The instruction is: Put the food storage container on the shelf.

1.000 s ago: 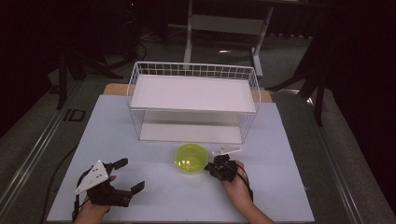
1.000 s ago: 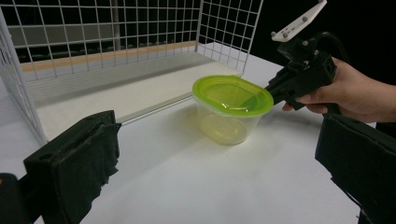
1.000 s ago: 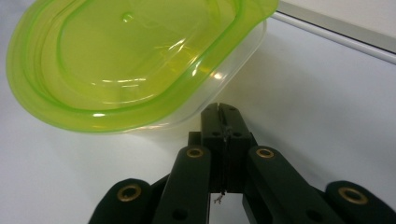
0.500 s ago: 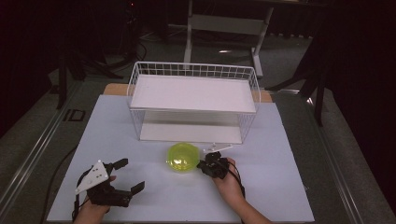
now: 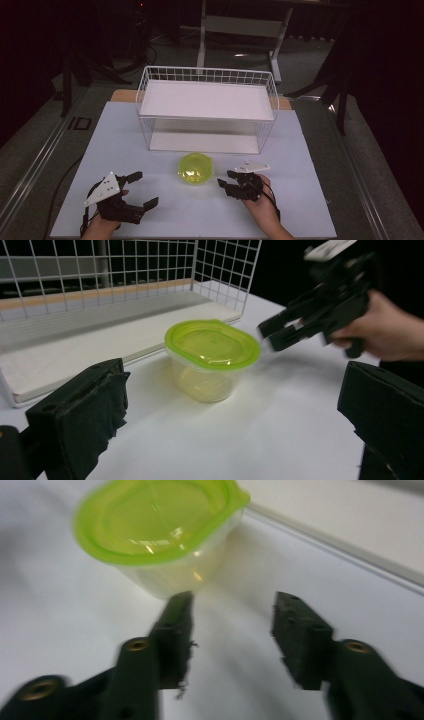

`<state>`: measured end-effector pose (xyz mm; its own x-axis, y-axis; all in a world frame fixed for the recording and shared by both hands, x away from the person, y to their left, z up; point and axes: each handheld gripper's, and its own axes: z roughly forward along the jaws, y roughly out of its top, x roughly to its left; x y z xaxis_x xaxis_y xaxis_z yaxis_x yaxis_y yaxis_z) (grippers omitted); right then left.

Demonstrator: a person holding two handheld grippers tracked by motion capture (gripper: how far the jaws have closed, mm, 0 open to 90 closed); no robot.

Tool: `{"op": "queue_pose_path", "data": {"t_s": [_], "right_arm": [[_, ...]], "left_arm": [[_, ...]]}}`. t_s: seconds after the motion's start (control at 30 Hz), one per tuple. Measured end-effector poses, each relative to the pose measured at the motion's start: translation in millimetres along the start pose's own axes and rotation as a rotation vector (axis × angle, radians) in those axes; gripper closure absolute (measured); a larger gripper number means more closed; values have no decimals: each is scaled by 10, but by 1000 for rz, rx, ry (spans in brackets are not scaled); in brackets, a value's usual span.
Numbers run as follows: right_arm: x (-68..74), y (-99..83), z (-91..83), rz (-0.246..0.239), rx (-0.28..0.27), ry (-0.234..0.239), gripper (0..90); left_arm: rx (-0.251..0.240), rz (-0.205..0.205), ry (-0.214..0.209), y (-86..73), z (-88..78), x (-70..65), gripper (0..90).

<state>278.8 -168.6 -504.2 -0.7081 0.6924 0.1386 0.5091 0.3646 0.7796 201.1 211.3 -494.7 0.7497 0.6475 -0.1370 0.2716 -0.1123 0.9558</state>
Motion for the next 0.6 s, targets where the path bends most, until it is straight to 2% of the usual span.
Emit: {"op": "queue_pose_path", "data": {"t_s": [0.03,0.13,0.23,0.33,0.4,0.5,0.6], "right_arm": [[2,-1,-27,-1,-4,15,300],[17,14,-126,0,-63,59,194],[45,53,-165,-17,-88,62,172],[84,86,-176,-59,-106,53,137],[103,113,-182,-59,-124,57,137],[157,162,-196,-87,-147,54,137],[159,224,-200,-85,-154,78,150]], "left_arm": [[10,0,-6,15,8,-3,6],[26,7,-21,41,26,-23,6],[31,0,-33,66,50,-40,6],[33,4,-35,106,68,-47,6],[36,3,-30,143,73,-51,6],[50,-6,-39,209,84,-44,6],[57,-7,-32,283,108,-33,6]]}}
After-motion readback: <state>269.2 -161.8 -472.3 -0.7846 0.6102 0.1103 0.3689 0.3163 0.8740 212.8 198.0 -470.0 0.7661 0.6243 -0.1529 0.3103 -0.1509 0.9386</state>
